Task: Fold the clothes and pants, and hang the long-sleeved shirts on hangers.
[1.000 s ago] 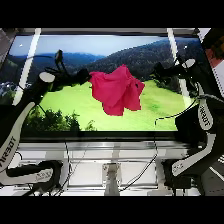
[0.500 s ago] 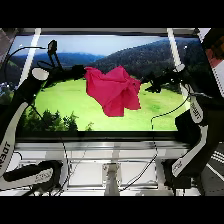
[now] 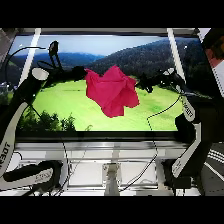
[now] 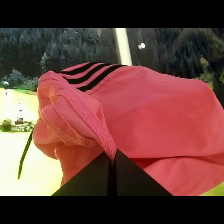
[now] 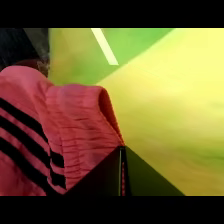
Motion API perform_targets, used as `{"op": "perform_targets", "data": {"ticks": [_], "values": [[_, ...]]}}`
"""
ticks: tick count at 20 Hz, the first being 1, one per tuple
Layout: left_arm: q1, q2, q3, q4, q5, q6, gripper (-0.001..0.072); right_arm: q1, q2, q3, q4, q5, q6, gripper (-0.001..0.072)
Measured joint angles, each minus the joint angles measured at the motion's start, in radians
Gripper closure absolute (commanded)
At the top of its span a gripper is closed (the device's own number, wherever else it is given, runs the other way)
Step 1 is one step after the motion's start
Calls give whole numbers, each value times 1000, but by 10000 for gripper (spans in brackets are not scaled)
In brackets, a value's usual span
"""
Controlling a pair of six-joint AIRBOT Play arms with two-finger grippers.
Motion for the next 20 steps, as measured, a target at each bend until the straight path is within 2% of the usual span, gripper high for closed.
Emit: {"op": "perform_targets", "data": {"ticks": [5,10,11,12,13,15,16,17,20], "values": [[14,0,13,119,-21,-9,692,-29,69,1,4,-39,-14,710],[27,3,85,408,-94,-101,692,-95,164,27,-44,-61,-16,704],[27,4,97,478,-121,-121,692,-101,171,32,-56,-53,-16,667],[27,5,105,552,-151,-133,692,-102,174,35,-68,-40,-13,492],[26,6,111,619,-185,-144,692,-101,175,38,-71,-38,-14,390],[24,7,118,733,-254,-155,692,-90,169,41,-80,-31,-14,357],[22,7,120,788,-285,-161,692,-81,163,42,-84,-22,-16,266],[19,7,122,834,-310,-166,692,-70,154,43,-84,-4,-18,231],[5,7,125,933,-362,-170,692,-45,137,44,-97,94,-39,232]]}}
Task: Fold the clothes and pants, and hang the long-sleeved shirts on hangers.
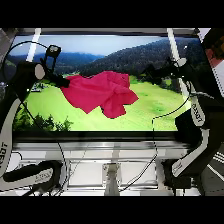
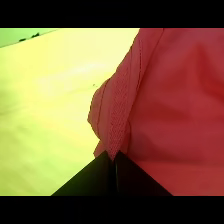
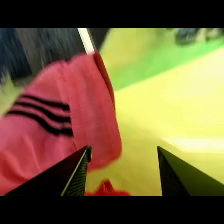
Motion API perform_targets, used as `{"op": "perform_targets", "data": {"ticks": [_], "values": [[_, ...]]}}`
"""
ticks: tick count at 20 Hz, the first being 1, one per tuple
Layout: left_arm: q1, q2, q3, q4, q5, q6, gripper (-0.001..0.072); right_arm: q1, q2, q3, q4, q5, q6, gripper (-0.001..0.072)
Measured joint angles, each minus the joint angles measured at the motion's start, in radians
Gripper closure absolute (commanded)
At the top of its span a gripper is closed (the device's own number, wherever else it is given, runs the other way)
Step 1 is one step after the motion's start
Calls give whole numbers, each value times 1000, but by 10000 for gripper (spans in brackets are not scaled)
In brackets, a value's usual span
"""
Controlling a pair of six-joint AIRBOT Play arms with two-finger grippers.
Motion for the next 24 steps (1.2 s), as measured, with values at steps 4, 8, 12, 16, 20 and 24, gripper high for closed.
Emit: {"op": "perform_targets", "data": {"ticks": [4,8,12,16,20,24], "values": [[-25,0,1,51,-25,-2,691,16,-7,12,-3,240,-170,232],[-43,0,1,69,-34,-3,691,35,-6,20,2,381,-387,233],[-47,0,1,75,-37,-3,691,53,-2,26,7,441,-527,232],[-49,0,1,77,-38,-3,691,87,-1,28,7,454,-630,232],[-49,0,1,77,-39,-3,691,145,-1,29,-41,367,-732,232],[-49,0,1,78,-39,-3,691,213,-1,29,-172,271,-794,230]]}}
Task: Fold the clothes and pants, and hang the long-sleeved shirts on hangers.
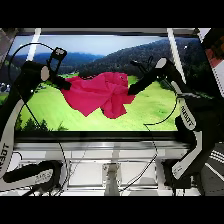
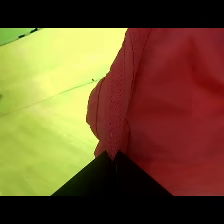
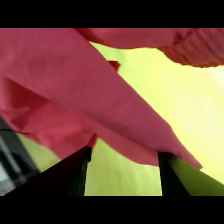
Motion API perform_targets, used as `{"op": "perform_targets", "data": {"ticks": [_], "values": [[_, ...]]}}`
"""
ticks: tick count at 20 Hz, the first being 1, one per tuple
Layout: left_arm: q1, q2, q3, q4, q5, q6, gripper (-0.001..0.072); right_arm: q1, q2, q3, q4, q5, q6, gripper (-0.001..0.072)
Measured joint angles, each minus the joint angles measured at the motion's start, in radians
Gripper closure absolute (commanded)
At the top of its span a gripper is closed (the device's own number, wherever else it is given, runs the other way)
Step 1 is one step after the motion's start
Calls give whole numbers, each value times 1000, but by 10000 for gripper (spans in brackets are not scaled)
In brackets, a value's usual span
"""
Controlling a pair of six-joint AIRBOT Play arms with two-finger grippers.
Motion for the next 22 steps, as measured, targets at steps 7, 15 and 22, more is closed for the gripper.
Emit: {"op": "perform_targets", "data": {"ticks": [7,15,22], "values": [[0,0,0,2,0,6,690,50,0,71,-200,-46,-56,230],[0,0,0,2,0,7,691,56,0,103,-132,-5,-63,283],[0,0,0,3,0,7,690,56,-11,82,-95,15,-55,283]]}}
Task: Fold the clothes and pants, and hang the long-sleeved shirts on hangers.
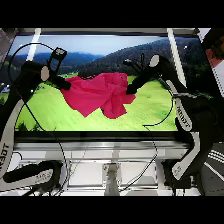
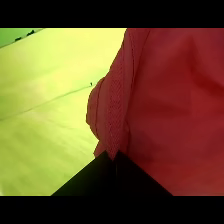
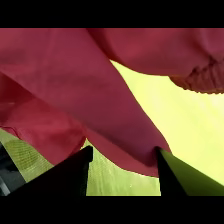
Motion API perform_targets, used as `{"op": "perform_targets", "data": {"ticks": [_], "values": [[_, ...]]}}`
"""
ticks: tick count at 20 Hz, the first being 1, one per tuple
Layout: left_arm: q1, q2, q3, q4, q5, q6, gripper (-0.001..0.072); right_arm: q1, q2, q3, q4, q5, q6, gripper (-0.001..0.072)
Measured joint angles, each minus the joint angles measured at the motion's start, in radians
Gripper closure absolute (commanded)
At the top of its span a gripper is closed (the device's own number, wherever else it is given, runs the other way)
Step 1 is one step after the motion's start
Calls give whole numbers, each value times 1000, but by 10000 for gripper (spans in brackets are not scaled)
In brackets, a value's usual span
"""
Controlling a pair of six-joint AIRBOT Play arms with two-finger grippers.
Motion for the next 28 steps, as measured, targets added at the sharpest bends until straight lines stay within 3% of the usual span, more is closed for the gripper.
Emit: {"op": "perform_targets", "data": {"ticks": [2,3,4,7,9,13,16,19,23,25,28], "values": [[0,0,0,0,0,0,691,0,0,-17,0,-8,0,302],[0,0,0,0,0,0,691,0,-1,-24,-6,-19,0,476],[0,0,0,0,0,0,691,0,-1,-29,-12,-29,0,697],[0,0,0,-1,5,-10,691,0,-1,-36,-22,-43,13,707],[0,1,0,-1,42,-70,692,-3,2,-18,-31,-44,68,709],[-11,30,30,-36,208,-175,692,-26,24,144,-73,-14,271,709],[-39,57,80,-115,450,-209,692,-38,51,294,-90,-53,454,708],[-83,56,106,-165,817,-219,691,-24,91,322,-92,-292,557,707],[-120,6,125,-191,1316,-226,693,9,113,311,-93,-801,608,708],[-122,-20,148,-197,1439,-228,692,13,117,311,-94,-1033,617,708],[-117,-39,203,-202,1511,-229,692,-2,122,312,-96,-1172,624,707]]}}
